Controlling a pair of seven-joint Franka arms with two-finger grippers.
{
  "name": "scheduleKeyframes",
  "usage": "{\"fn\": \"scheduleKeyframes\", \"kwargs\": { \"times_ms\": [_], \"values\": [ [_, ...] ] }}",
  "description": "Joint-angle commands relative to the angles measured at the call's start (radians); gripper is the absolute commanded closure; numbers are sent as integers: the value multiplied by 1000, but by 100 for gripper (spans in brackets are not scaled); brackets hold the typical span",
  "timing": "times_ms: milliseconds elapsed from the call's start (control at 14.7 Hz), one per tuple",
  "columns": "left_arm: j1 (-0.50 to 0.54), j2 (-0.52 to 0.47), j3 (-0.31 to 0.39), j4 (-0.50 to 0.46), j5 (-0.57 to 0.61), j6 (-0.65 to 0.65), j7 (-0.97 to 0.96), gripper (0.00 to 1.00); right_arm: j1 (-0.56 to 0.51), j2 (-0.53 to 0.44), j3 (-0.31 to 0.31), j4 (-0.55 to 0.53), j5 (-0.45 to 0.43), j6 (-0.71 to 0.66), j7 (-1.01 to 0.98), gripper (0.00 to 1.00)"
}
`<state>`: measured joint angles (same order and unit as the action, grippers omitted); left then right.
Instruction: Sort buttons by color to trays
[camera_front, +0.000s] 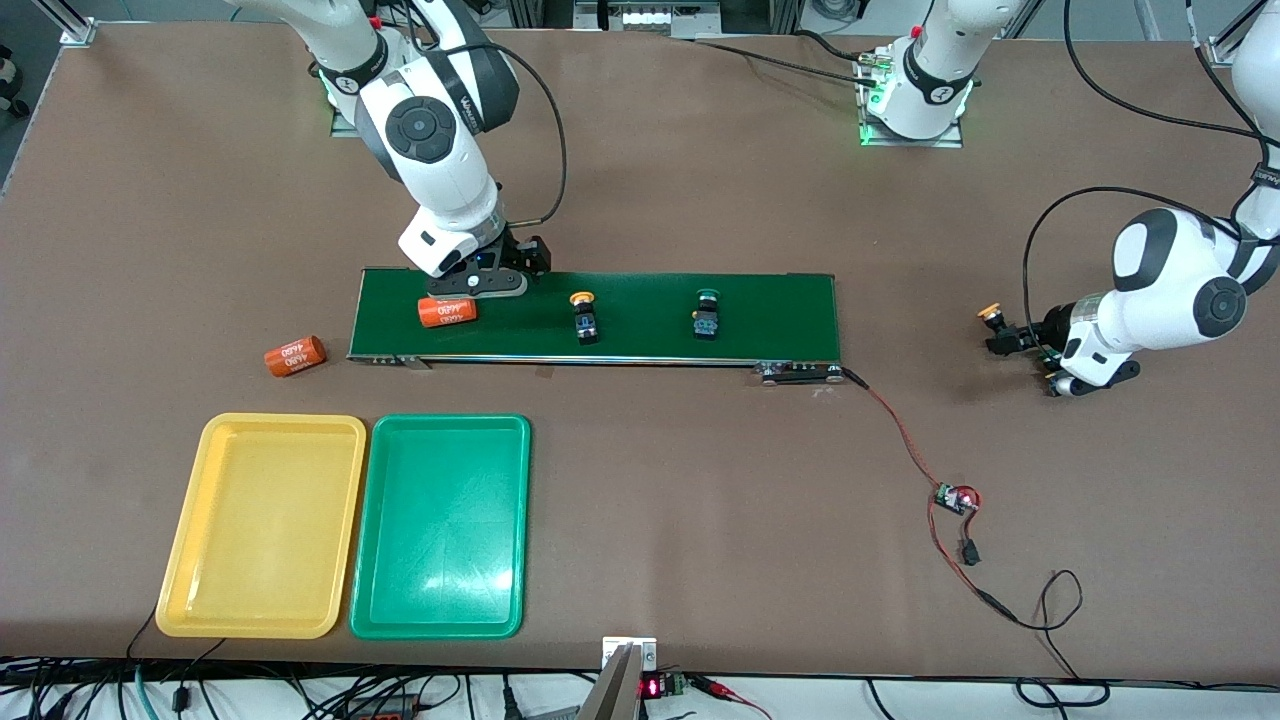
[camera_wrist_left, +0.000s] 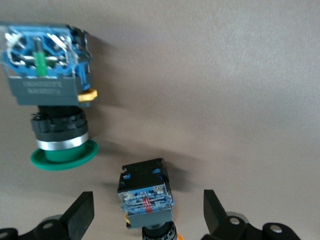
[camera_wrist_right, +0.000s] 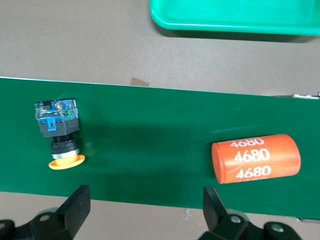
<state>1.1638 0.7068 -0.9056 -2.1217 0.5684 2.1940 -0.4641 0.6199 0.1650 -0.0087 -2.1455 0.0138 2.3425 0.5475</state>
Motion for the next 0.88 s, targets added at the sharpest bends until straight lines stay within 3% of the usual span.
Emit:
{"fn": "scheduleKeyframes", "kwargs": {
  "times_ms": [0,136,204,408,679,815],
  "values": [
    [-15,0,7,-4,30,9,-21,63,6,27,4,7,-1,49,26,0],
    [-15,6,5,2,30,7,-24,92,7,50,4,7,-1,90,29,0],
    [-16,3,2,9,30,7,-22,99,9,60,4,9,-1,98,29,0],
    [-87,-12,-25,49,28,-48,-24,100,4,76,4,7,2,95,32,0],
    [-271,-3,-74,234,-17,-239,-28,100,-5,74,3,13,2,72,48,0],
    [-382,-9,-82,272,-42,-258,-42,100,-2,76,3,15,2,72,83,0]
  ]
}}
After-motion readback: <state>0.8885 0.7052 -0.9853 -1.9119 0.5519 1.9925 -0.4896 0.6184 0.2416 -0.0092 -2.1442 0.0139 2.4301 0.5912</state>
